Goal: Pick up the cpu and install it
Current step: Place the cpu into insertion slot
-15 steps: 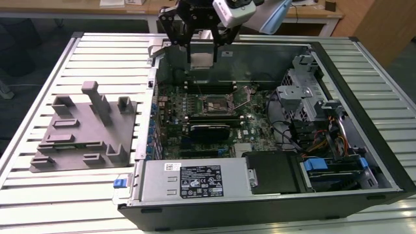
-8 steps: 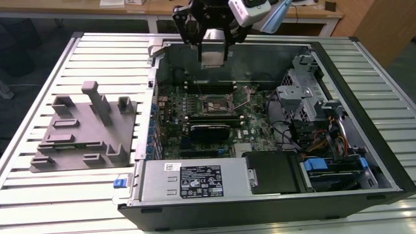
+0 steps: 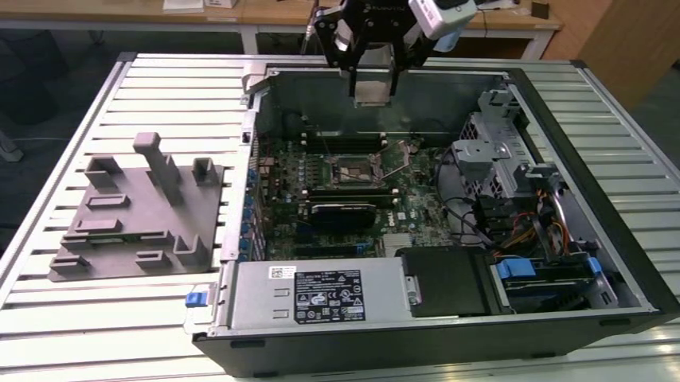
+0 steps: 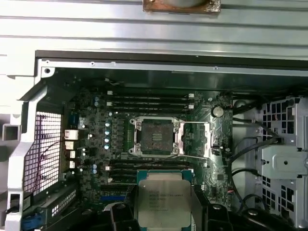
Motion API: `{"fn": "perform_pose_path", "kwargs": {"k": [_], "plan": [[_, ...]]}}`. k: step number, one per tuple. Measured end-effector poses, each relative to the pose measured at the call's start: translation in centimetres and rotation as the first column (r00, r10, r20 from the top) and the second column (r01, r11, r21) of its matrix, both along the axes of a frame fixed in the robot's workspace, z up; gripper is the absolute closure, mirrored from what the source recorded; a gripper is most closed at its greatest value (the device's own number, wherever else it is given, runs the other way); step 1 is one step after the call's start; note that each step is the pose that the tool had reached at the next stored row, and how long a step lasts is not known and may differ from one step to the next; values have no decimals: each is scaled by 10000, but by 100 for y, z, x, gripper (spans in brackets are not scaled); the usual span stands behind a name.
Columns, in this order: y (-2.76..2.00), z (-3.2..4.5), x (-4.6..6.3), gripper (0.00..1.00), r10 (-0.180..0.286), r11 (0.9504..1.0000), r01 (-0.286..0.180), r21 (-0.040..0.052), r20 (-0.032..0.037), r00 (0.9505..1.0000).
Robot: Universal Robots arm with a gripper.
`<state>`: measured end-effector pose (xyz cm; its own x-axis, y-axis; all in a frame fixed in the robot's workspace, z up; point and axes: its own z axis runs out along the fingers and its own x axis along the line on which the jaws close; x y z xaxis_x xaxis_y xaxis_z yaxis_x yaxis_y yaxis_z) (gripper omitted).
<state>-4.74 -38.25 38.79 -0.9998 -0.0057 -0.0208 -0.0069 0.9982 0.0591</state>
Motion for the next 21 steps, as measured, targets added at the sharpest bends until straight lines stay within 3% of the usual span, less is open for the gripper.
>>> {"fn": "perform_pose_path", "kwargs": {"k": [8,13,17,21], "plan": [[0,0,28,47,-36,10000,36,-16,0,10000],[0,-6,29,47,-666,9978,666,-15,1,9978],[0,-14,29,47,-1345,9909,1345,-16,1,9909],[0,-24,28,47,-2045,9789,2045,-16,2,9789]]}}
